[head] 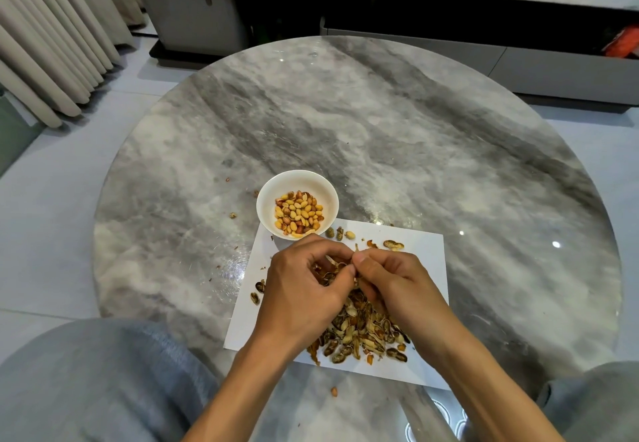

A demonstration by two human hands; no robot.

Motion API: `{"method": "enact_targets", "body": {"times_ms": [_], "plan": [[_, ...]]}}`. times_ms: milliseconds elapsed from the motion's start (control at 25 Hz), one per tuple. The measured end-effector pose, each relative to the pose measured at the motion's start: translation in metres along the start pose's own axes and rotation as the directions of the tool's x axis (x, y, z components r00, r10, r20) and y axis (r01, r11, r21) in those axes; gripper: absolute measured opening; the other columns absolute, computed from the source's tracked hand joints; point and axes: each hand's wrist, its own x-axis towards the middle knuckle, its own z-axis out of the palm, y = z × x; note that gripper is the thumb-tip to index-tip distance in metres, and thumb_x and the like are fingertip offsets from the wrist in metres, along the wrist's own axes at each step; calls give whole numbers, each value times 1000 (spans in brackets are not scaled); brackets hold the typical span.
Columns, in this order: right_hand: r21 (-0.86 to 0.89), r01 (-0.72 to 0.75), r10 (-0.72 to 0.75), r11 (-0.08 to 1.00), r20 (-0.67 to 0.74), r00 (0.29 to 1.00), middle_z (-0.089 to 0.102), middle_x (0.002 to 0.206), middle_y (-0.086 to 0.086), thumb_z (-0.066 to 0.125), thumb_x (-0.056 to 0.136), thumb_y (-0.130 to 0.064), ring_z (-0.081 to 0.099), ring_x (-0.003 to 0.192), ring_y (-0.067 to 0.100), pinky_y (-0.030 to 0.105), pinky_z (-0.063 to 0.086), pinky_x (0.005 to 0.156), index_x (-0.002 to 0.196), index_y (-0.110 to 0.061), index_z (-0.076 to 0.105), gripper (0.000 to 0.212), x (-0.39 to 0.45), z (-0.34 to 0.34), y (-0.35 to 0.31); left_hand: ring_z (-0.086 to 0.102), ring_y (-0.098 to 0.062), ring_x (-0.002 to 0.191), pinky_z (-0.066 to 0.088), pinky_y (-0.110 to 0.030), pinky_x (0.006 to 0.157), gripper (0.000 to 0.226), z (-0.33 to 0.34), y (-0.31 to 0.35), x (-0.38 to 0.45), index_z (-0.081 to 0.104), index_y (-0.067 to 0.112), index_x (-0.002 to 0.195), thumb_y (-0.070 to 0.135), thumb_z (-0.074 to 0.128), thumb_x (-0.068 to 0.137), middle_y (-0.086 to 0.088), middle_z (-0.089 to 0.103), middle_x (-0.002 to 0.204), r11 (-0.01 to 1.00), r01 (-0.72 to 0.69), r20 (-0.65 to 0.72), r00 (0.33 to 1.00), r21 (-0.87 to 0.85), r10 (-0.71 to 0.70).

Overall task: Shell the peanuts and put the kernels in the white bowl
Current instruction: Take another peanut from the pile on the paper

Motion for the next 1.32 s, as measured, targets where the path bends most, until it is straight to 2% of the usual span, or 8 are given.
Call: {"method": "enact_targets", "body": {"times_ms": [160, 320, 440, 600, 800, 1000, 1160, 1320], "plan": [[-71, 3, 4, 997, 94, 996, 40, 53, -3, 54, 101, -31, 32, 49, 12, 27, 27, 50, 75, -9, 68, 37, 2, -11, 1, 64, -1, 75, 47, -11, 62, 11, -3, 0, 3, 78, 29, 89, 19, 77, 83, 21, 71, 83, 992, 122, 113, 986, -12, -120], [-122, 14, 6, 992, 159, 987, 72, 73, -1, 57, 100, -31, 66, 68, 19, 31, 51, 66, 90, -15, 76, 27, 3, -20, -1, 65, -5, 72, 47, -12, 62, 13, -6, 0, 4, 80, 26, 86, 18, 83, 77, 13, 74, 80, 984, 171, 153, 975, -48, -162], [-31, -28, 33, 999, 153, 988, 55, 52, -12, 58, 99, -28, 46, 47, 3, 15, 36, 50, 92, -9, 76, 27, 4, -19, 0, 67, -9, 73, 53, -18, 67, 12, -7, 1, 5, 79, 22, 81, 13, 84, 75, 5, 74, 76, 949, 281, 161, 953, -144, -258], [40, -171, 168, 985, 58, 984, 43, 50, -4, 58, 93, -51, 33, 47, 12, 25, 28, 50, 89, -5, 74, 49, 6, -15, 1, 69, -10, 77, 51, -19, 64, 10, -6, 3, 6, 79, 17, 80, 9, 82, 76, -1, 76, 78, 832, 451, 155, 892, -321, -424], [453, -430, 473, 781, 21, 881, 38, 51, 1, 48, 98, -55, 26, 41, 11, 23, 19, 41, 89, -4, 68, 56, 6, 3, 8, 62, -2, 69, 48, -14, 63, 10, -5, 4, 3, 77, 24, 79, 14, 81, 78, 11, 71, 76, 968, 219, 56, 975, -120, -213], [776, -412, 427, 477, 205, 881, 43, 58, 1, 43, 104, -28, 30, 40, 8, 20, 25, 34, 104, -7, 61, 28, 8, 24, 12, 61, -5, 74, 45, -12, 66, 16, 3, 4, -1, 79, 26, 89, 12, 80, 80, 11, 66, 87, 998, 47, 190, 981, -39, -39], [849, -333, 437, 410, 138, 889, 39, 58, 0, 42, 104, -29, 28, 46, 10, 20, 22, 37, 72, -14, 46, 36, 19, 16, -12, 64, 2, 76, 49, -18, 65, 18, -22, 3, 12, 78, 29, 90, 12, 71, 89, 16, 73, 87, 893, 338, -139, 910, -295, -391], [739, -118, 289, 663, -108, 951, 62, 67, 7, 37, 107, -30, 55, 59, 17, 29, 45, 57, 75, -8, 60, 45, 69, 21, -69, 61, -9, 82, 48, -26, 68, 20, -32, -6, 16, 77, 25, 88, 8, 65, 90, 6, 72, 91, 776, 433, -310, 741, -458, -596]]}}
